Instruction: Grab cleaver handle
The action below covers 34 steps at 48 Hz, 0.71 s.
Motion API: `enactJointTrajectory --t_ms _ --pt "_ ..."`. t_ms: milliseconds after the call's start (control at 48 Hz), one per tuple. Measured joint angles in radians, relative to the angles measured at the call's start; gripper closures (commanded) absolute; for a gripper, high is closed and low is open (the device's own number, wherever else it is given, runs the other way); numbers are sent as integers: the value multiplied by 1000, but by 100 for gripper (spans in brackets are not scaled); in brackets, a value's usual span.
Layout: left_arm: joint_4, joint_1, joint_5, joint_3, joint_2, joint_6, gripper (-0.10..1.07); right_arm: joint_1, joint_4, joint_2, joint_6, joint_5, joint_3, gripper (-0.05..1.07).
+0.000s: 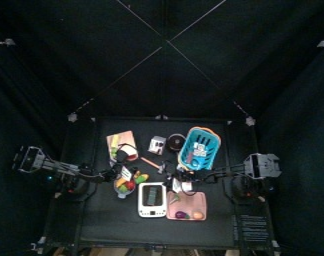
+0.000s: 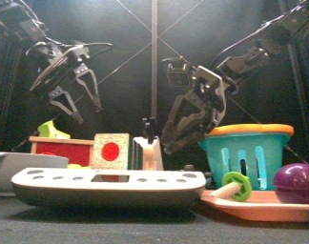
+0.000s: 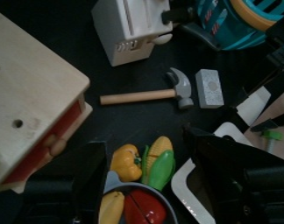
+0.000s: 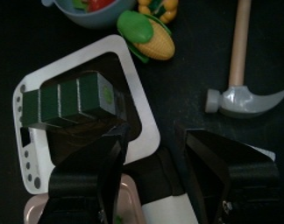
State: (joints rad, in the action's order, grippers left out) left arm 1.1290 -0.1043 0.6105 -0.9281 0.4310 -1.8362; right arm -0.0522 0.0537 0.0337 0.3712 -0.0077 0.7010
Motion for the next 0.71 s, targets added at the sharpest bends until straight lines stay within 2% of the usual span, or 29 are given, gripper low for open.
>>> enactJointTrajectory --t_ms 167,375,583,708 --pt "129 60 -100 -67 55 -2 3 5 -3 0 5 71 14 21" --pt "232 114 -152 -104 104 0 3 2 11 0 -3 126 3 21" --pt "316 158 -153 -123 107 -2 3 5 60 3 0 328 -32 21" --pt "328 161 -153 -123 107 -3 3 8 60 32 2 407 -69 21"
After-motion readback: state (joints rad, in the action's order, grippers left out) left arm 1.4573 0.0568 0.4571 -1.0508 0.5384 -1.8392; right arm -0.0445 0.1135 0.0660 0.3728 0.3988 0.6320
